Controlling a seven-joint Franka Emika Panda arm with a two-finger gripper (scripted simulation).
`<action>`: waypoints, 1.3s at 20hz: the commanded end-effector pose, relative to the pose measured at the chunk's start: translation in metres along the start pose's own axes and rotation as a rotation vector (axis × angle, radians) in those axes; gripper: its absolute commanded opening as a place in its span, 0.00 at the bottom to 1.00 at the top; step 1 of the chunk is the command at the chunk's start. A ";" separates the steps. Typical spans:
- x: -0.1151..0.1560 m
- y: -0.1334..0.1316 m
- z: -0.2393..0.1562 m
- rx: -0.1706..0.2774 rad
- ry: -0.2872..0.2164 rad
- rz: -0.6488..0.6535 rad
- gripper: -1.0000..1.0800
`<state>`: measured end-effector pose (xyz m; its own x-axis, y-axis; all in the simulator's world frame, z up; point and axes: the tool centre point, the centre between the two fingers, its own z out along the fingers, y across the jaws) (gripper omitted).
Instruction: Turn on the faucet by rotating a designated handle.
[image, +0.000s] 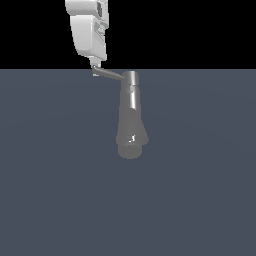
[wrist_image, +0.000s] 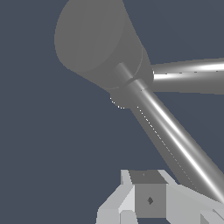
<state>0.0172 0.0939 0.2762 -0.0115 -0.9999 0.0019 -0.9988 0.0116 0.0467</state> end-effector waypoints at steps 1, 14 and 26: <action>0.005 0.006 -0.001 -0.003 0.001 0.001 0.00; 0.033 0.038 -0.013 -0.009 0.001 -0.003 0.00; 0.049 0.061 -0.021 -0.010 0.000 -0.014 0.00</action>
<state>-0.0429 0.0456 0.3006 0.0017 -1.0000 0.0011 -0.9984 -0.0016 0.0566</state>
